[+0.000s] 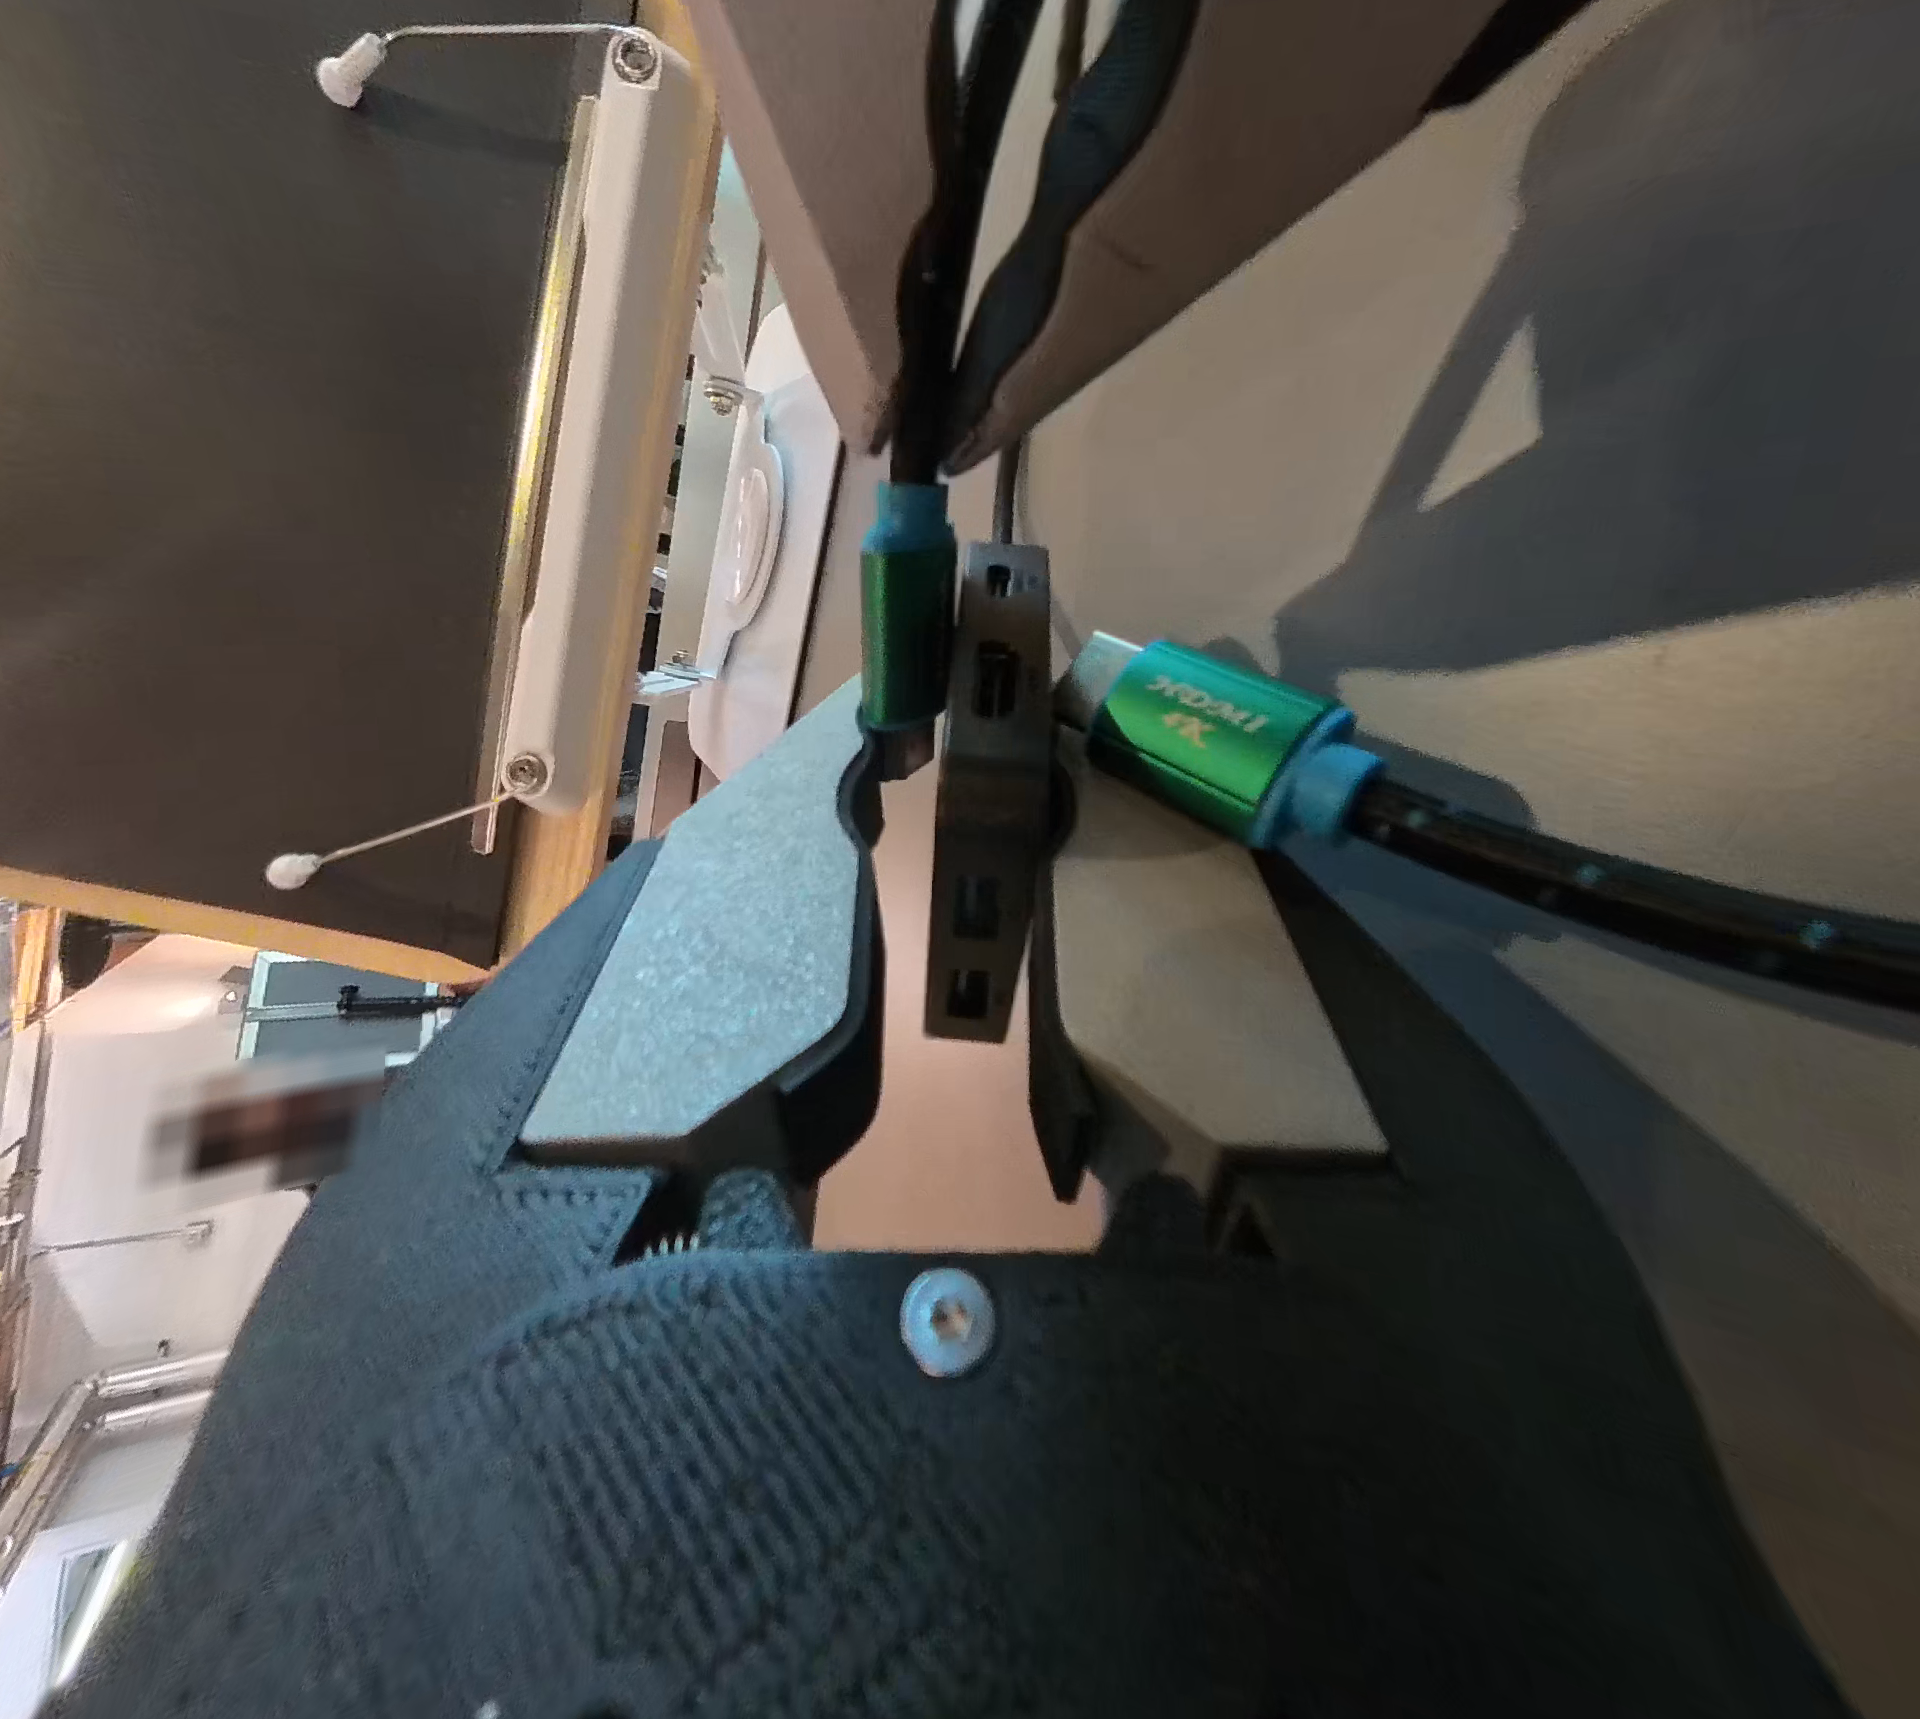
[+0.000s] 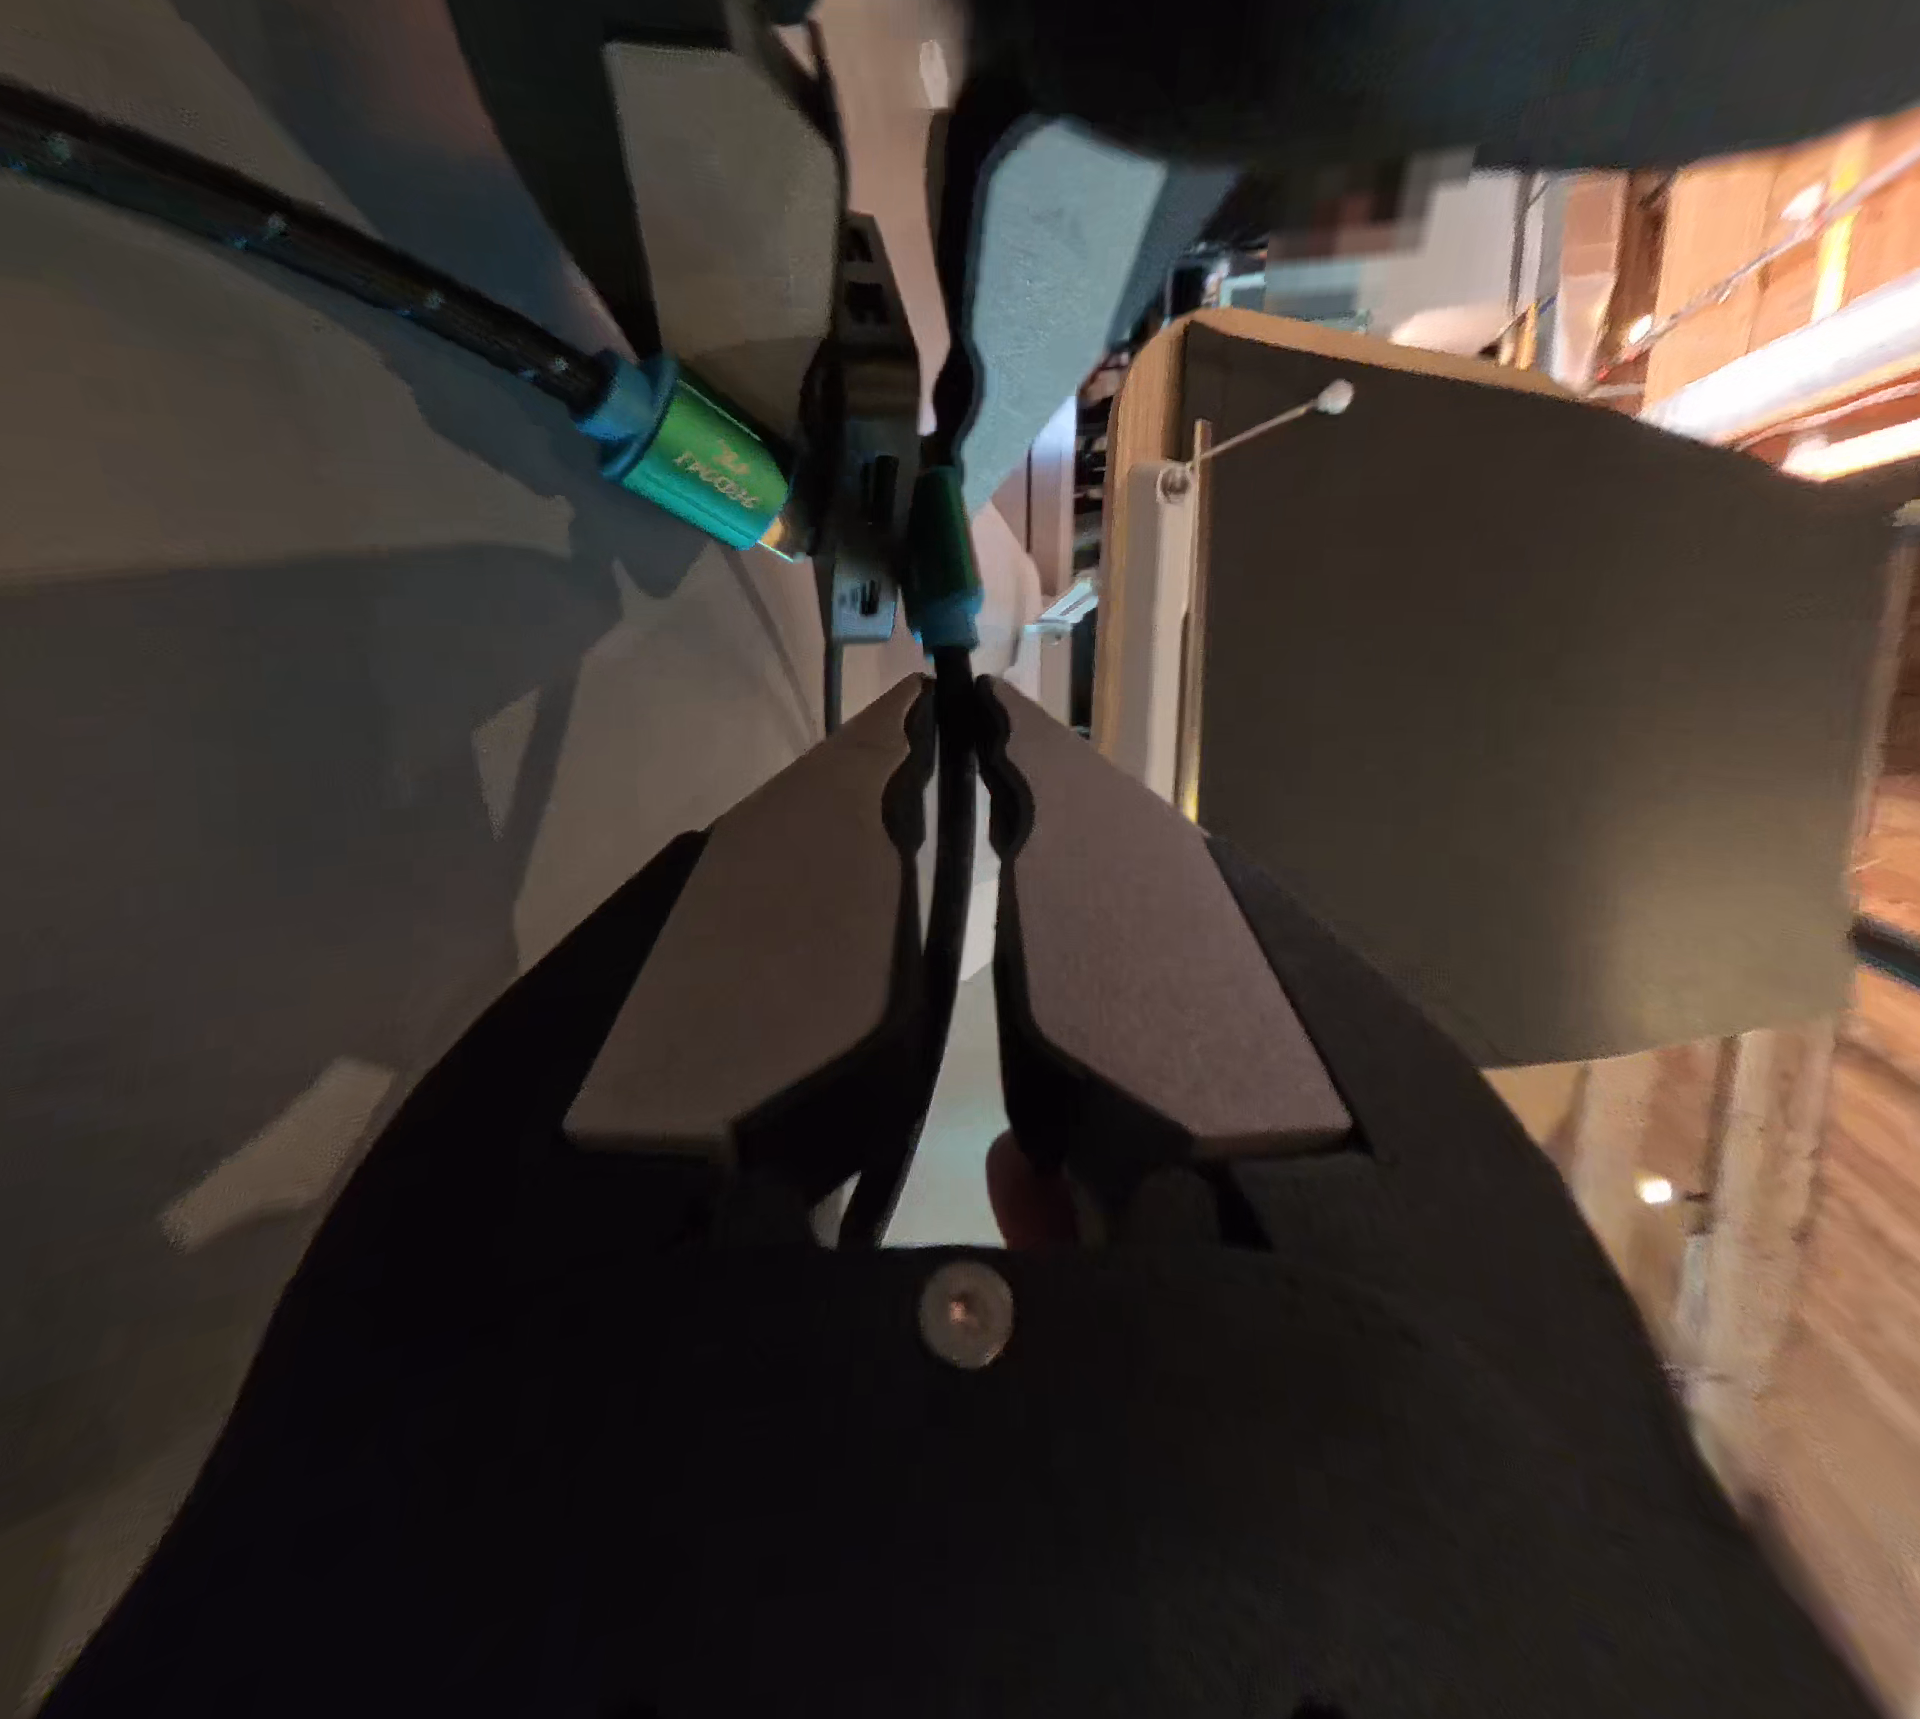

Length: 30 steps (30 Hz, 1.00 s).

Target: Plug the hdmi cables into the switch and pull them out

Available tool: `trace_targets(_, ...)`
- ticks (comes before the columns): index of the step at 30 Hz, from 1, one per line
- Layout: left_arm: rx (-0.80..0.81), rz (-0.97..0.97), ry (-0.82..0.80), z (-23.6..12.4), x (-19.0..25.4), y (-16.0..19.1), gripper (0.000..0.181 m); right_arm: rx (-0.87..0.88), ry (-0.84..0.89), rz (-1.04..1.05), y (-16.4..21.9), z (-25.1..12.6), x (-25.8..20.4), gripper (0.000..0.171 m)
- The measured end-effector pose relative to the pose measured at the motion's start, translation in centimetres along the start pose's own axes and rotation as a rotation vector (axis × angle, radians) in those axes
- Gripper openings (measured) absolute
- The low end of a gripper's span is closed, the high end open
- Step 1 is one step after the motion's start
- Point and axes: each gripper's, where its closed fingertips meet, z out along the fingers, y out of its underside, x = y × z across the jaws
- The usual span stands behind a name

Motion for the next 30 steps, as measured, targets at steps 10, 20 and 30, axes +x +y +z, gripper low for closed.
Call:
trace_targets(10, -0.032, -0.06, -0.061, 0.2, -1.5, 0.9, 0.02, 0.008, -0.033, 0.457, 2.7, -1.5, 3.6, 0.022)
trace_targets(20, -0.073, -0.108, -0.124, -0.1, -3.1, 2.2, 0.019, -0.083, -0.08, 0.692, 4.9, -4.5, 4.5, 0.019)
trace_targets(30, -0.06, -0.136, -0.299, -1.7, -6.4, 2.5, 0.019, 0.248, -0.501, 1.425, -4.7, -5.4, 2.7, 0.064)
